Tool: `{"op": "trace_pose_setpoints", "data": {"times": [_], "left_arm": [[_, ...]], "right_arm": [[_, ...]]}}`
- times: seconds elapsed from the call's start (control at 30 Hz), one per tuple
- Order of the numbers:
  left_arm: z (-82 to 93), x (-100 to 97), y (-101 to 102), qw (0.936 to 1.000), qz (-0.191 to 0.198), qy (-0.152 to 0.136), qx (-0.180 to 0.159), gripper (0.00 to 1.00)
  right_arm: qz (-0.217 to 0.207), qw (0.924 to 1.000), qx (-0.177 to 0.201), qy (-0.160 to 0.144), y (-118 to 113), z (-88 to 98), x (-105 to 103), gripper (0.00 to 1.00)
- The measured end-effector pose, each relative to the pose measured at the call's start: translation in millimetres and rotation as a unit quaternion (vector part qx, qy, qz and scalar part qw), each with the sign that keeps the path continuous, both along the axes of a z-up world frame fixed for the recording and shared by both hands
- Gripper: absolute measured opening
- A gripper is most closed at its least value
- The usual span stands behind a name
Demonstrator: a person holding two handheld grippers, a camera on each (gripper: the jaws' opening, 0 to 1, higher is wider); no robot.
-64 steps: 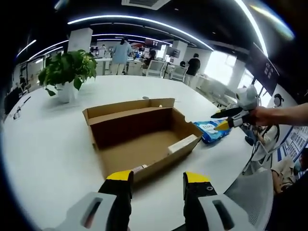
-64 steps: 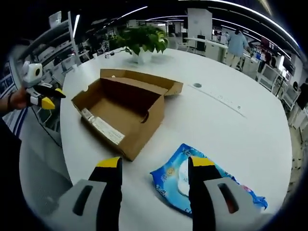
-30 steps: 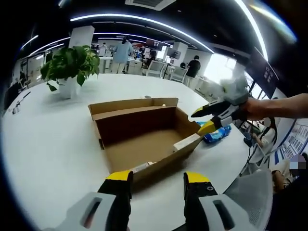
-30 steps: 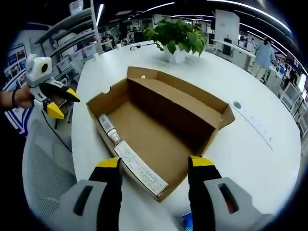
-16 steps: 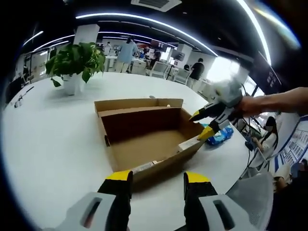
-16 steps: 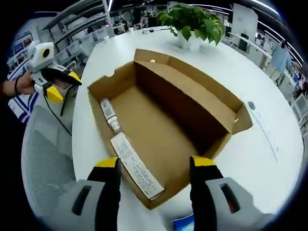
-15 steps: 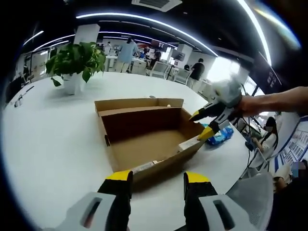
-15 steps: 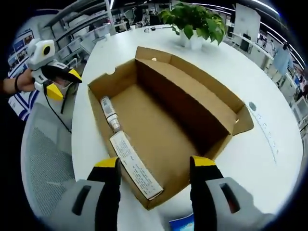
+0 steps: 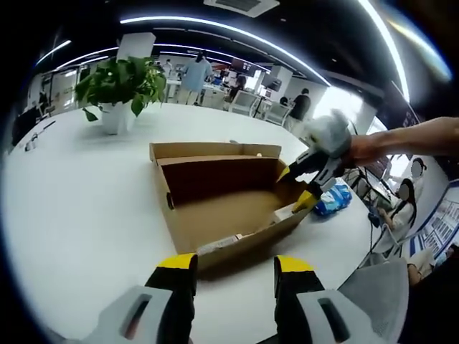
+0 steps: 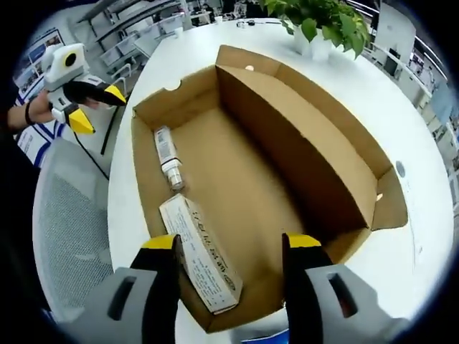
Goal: Operate the shoe box by opening the lid, removing the specified soft item, and placing it in the target area until the item is outside and the box remains undamaged.
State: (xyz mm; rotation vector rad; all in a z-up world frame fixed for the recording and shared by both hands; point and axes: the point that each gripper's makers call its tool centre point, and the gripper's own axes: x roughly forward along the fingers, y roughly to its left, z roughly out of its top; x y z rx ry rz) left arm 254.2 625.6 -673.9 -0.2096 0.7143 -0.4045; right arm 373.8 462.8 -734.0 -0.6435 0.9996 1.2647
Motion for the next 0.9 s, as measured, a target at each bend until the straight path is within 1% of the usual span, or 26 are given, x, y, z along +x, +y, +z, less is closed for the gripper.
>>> {"op": "trace_pose_setpoints", "data": {"times": [0.1,0.2,0.27,0.33,0.37,0.4,0.5,0.53,0.57,0.6,0.63,0.73,0.8,0.87,0.9], "left_arm": [[0.8,0.7,2,1.0000,0.003,-0.001,0.000,0.43],[0.2,0.5,3,1.0000,0.004,0.001,0.000,0.43],[-0.1,0.7,3,1.0000,0.003,0.001,0.000,0.43],[-0.4,0.7,2,1.0000,0.001,0.002,0.001,0.43],[0.0,0.8,1,1.0000,0.000,0.002,0.001,0.43],[0.4,0.7,0,1.0000,-0.001,0.001,0.001,0.43],[1.0,1.8,-1,1.0000,-0.004,0.000,0.000,0.43],[1.0,2.4,-2,1.0000,-0.004,0.000,0.000,0.43],[1.0,2.7,-2,1.0000,-0.005,0.000,-0.001,0.43],[1.0,2.7,-2,1.0000,-0.006,-0.001,0.000,0.43],[1.1,2.8,-3,1.0000,-0.007,-0.001,0.000,0.43],[1.2,3.0,-4,1.0000,-0.009,-0.001,0.000,0.43],[1.6,3.4,-3,1.0000,-0.009,-0.002,-0.001,0.43],[1.8,3.4,-3,1.0000,-0.008,-0.003,0.000,0.43],[1.6,3.3,-3,1.0000,-0.008,-0.002,-0.001,0.43]], "right_arm": [[-0.010,0.9999,-0.004,-0.007,-2,1.5,4,0.54],[-0.023,0.9996,0.003,-0.016,-2,6.1,6,0.48],[-0.037,0.9988,0.007,-0.033,-1,9.8,11,0.46],[-0.036,0.9983,0.000,-0.046,-4,10.5,15,0.39],[-0.033,0.9983,-0.003,-0.048,-5,10.3,15,0.36],[-0.033,0.9984,-0.002,-0.045,-5,10.2,13,0.36],[-0.022,0.9991,-0.004,-0.037,-6,10.3,5,0.39],[-0.016,0.9993,-0.008,-0.034,-7,9.3,4,0.42],[-0.009,0.9994,-0.013,-0.031,-9,7.9,2,0.48],[-0.007,0.9994,-0.013,-0.033,-10,7.5,1,0.47],[-0.010,0.9994,-0.007,-0.034,-10,7.2,4,0.47],[-0.013,0.9993,-0.009,-0.034,-11,6.6,6,0.47],[-0.001,0.9992,-0.011,-0.038,-9,7.1,5,0.47],[0.010,0.9995,-0.007,-0.030,-2,6.6,-1,0.50],[0.011,0.9994,-0.003,-0.032,2,6.8,-2,0.48]]}}
